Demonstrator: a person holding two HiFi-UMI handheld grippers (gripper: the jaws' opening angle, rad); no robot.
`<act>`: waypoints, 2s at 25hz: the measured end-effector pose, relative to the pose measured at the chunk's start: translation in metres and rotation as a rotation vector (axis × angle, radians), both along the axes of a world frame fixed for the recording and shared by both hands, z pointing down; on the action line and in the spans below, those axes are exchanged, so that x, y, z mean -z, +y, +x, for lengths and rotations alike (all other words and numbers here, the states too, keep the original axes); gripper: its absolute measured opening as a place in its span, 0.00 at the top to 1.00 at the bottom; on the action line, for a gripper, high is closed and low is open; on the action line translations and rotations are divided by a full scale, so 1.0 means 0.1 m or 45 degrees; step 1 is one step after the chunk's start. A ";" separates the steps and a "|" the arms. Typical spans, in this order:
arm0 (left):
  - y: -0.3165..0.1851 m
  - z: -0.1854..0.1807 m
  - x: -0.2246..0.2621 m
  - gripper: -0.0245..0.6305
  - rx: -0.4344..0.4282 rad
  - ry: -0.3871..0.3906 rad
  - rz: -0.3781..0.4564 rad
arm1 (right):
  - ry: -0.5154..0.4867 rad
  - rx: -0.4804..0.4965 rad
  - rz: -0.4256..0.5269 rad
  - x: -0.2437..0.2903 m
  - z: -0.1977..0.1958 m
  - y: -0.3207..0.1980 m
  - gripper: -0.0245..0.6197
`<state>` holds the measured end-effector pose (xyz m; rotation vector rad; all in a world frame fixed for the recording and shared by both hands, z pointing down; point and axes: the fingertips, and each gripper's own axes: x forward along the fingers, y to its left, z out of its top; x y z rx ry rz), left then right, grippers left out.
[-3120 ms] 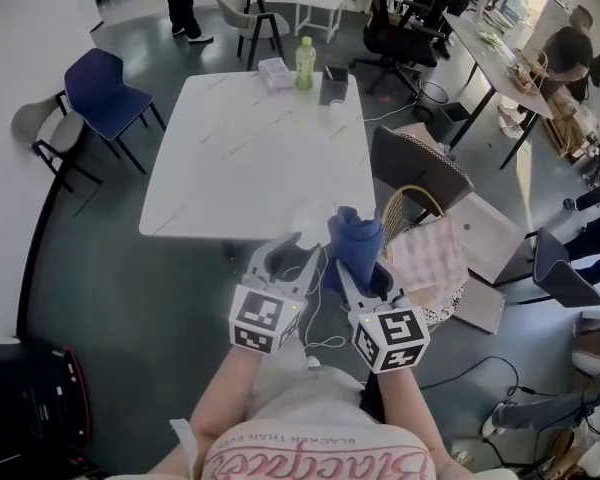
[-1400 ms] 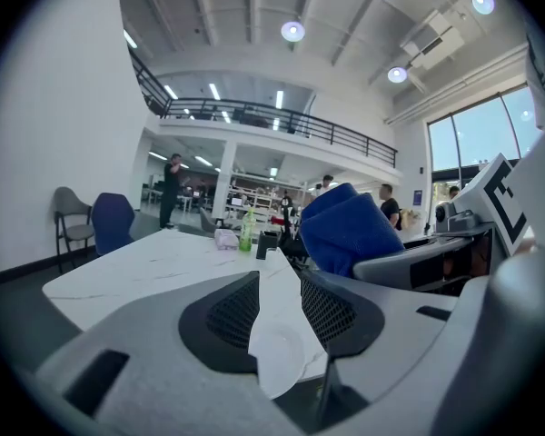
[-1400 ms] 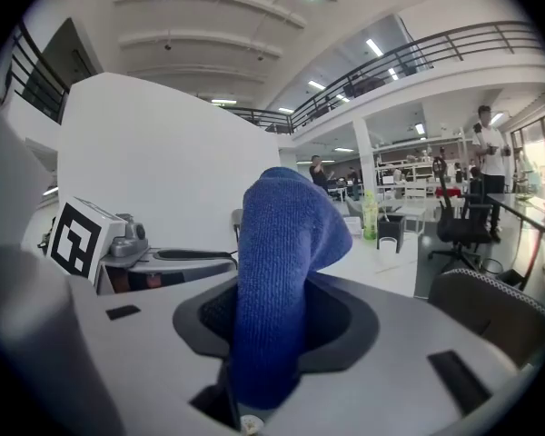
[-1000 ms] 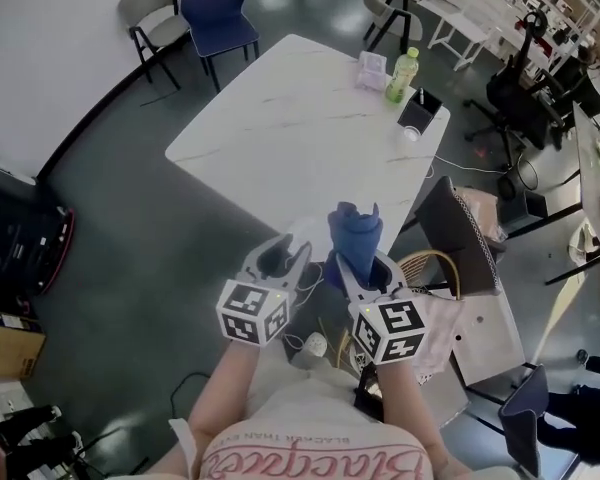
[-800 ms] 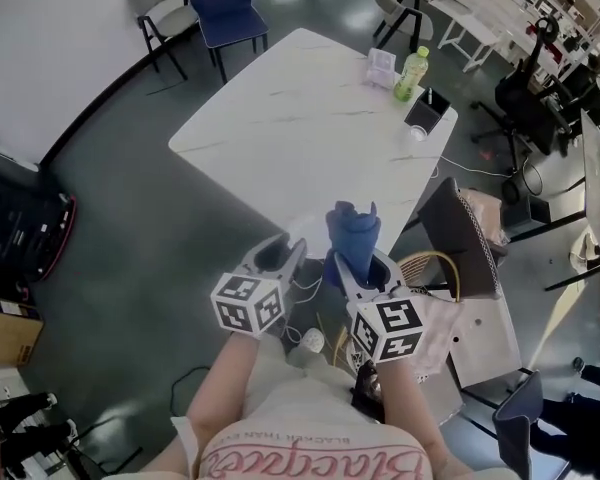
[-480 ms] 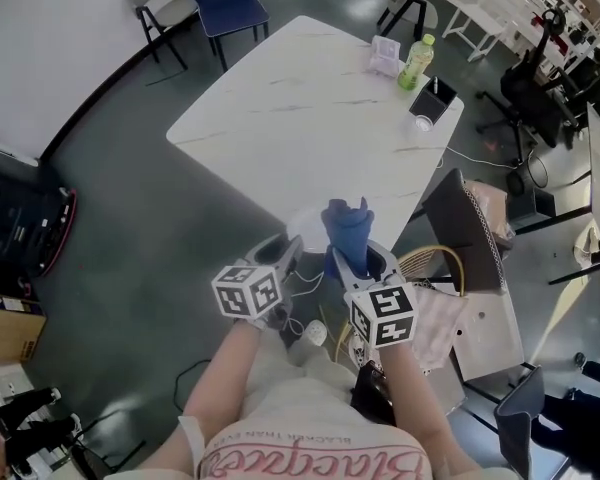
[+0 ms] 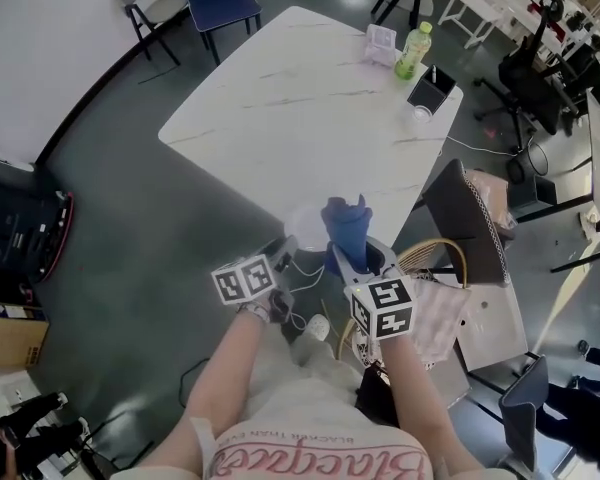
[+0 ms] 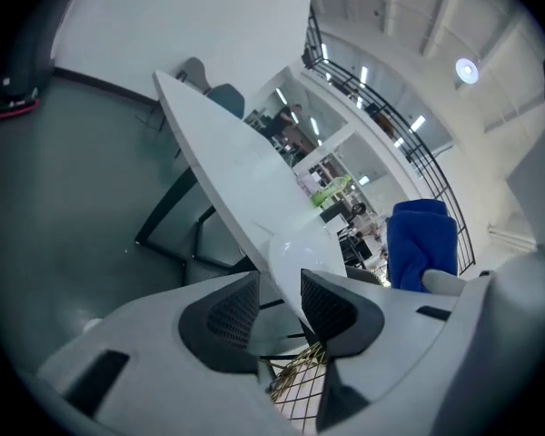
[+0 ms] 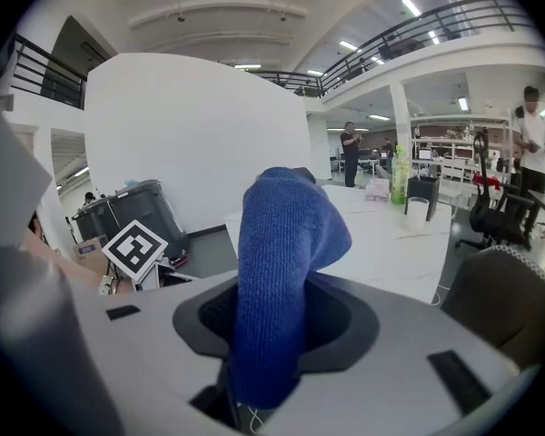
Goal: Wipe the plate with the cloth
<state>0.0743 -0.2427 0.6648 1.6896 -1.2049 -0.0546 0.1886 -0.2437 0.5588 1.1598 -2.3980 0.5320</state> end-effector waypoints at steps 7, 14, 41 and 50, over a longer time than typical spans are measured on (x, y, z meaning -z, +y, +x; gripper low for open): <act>-0.10 0.03 -0.13 0.76 0.036 0.095 -0.033 | 0.005 -0.014 -0.034 -0.08 0.03 0.07 0.75; -0.18 0.02 -0.07 0.89 0.058 0.131 -0.024 | 0.009 -0.036 -0.053 -0.09 0.07 0.06 0.75; -0.39 0.01 1.20 0.94 -0.175 0.056 0.357 | 0.017 -0.125 0.131 0.55 0.03 -0.12 0.75; -0.46 -0.08 1.84 0.94 -0.214 0.033 0.517 | -0.001 -0.219 0.238 1.04 0.03 -0.13 0.75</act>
